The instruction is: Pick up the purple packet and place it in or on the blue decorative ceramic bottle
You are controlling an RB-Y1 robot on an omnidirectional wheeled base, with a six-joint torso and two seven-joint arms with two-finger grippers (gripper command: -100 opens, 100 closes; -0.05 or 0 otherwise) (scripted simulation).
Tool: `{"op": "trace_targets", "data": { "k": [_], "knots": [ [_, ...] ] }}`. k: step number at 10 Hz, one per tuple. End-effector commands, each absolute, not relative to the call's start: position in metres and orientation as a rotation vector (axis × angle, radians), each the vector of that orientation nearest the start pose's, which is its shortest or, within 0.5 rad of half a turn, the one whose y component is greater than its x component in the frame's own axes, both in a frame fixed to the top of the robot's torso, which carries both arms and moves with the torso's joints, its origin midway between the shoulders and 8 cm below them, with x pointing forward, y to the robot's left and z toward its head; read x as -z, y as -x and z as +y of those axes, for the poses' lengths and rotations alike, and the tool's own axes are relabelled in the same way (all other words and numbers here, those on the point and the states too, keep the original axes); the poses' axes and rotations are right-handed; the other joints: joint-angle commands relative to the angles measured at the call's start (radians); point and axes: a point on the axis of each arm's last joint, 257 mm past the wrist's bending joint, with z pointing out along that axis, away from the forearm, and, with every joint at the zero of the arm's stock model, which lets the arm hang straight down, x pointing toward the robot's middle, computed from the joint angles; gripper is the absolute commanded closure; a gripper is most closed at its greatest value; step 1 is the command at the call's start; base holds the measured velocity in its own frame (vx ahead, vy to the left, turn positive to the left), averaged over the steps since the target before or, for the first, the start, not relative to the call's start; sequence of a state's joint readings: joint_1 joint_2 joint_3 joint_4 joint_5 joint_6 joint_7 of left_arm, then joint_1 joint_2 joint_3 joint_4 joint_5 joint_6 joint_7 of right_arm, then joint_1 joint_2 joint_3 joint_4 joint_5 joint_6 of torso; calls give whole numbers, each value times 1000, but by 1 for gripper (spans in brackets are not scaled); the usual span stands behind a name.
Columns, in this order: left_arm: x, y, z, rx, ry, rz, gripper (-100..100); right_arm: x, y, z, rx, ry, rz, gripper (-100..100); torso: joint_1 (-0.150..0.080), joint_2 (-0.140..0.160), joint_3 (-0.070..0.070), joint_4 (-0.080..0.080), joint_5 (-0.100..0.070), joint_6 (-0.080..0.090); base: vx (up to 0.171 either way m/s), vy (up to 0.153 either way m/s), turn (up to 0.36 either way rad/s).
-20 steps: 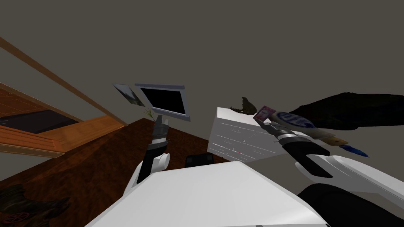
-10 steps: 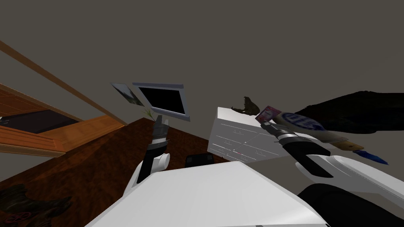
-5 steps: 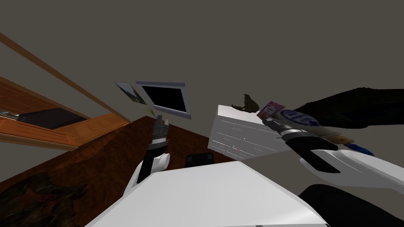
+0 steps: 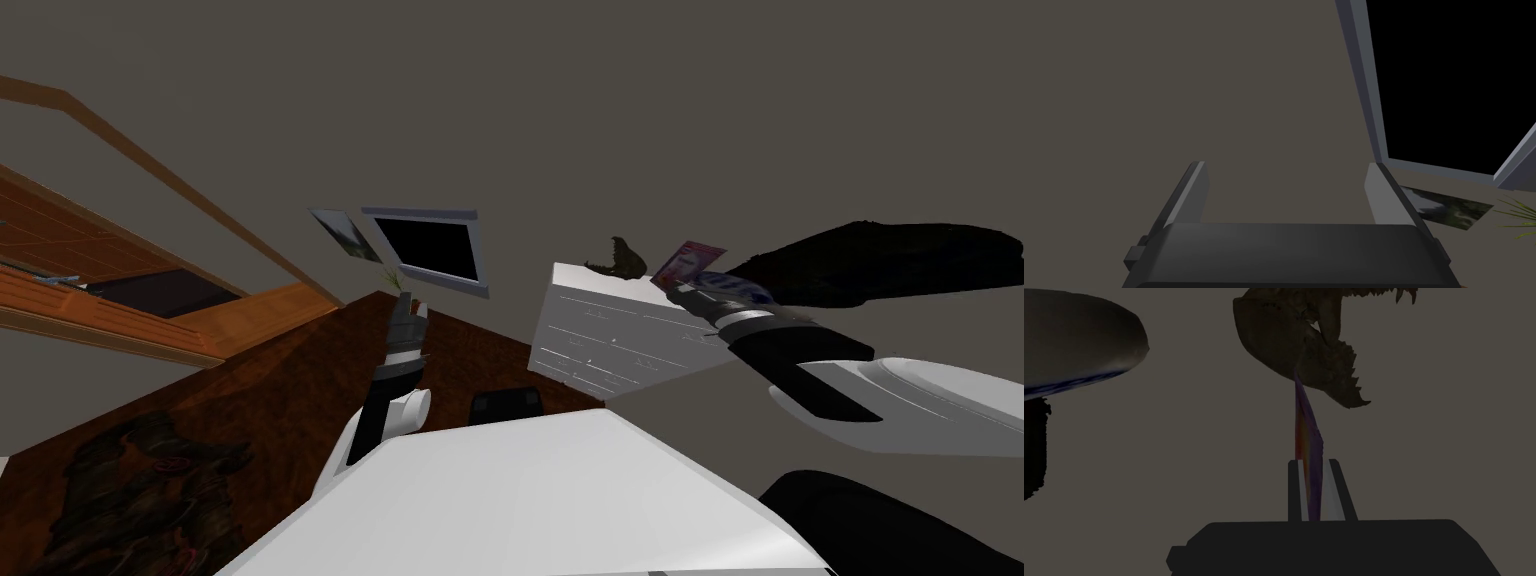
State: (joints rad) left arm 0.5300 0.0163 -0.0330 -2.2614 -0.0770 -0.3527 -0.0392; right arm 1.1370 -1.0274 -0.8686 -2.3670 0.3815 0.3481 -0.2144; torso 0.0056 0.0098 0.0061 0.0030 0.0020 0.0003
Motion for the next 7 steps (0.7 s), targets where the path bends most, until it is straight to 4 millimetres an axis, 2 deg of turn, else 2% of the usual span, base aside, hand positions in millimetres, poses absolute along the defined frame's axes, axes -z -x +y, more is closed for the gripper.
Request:
{"op": "trace_targets", "data": {
  "k": [1, 2, 4, 7],
  "knots": [
    [25, -369, 269, 1189, 739, 814, 0, -50, -334, -533, 231, -246, 1517, 100, 0, 0, 0, 0, 0, 0, -137, 39, 30],
    [25, -369, 269, 1189, 739, 814, 0, -61, -339, -525, 217, -234, 1511, 100, 1, 1, 0, 0, 0, 0, -130, 16, 0],
    [25, -369, 269, 1189, 739, 814, 0, -70, -343, -518, 206, -225, 1510, 100, -3, 0, 0, 0, -1, 1, -81, -24, -23],
    [26, -369, 269, 1188, 739, 815, 0, -80, -347, -513, 200, -217, 1515, 100, -10, -7, -4, -1, -3, 1, -3, -89, -53]
  ]
}}
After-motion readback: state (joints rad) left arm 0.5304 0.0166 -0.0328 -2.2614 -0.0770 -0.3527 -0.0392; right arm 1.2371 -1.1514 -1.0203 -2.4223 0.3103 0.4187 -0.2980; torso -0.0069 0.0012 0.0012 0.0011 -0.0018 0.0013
